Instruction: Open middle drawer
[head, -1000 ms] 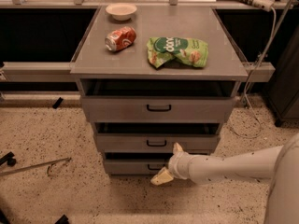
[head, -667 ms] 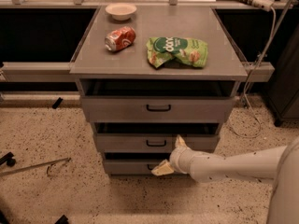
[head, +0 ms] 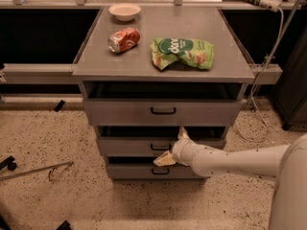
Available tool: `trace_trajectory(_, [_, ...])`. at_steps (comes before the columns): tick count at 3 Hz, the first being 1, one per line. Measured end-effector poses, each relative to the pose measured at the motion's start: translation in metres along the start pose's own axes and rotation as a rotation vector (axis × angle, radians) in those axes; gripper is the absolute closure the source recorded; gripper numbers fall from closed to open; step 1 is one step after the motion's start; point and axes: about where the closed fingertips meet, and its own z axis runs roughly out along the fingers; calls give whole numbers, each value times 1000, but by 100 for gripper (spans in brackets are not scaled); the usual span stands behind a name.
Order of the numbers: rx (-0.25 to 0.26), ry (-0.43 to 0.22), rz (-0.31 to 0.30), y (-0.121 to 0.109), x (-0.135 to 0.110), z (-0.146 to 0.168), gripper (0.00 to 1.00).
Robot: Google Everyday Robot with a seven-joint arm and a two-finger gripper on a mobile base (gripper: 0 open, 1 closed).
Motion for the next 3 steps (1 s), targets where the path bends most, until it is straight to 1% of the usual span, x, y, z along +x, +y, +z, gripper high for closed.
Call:
trace_trajectory(1, [-11, 17, -22, -12, -10, 20, 0])
trace_trajectory(2, [-23, 28, -32, -13, -13, 27, 0])
trace_trajectory(3, [-29, 35, -33, -9, -10, 29, 0])
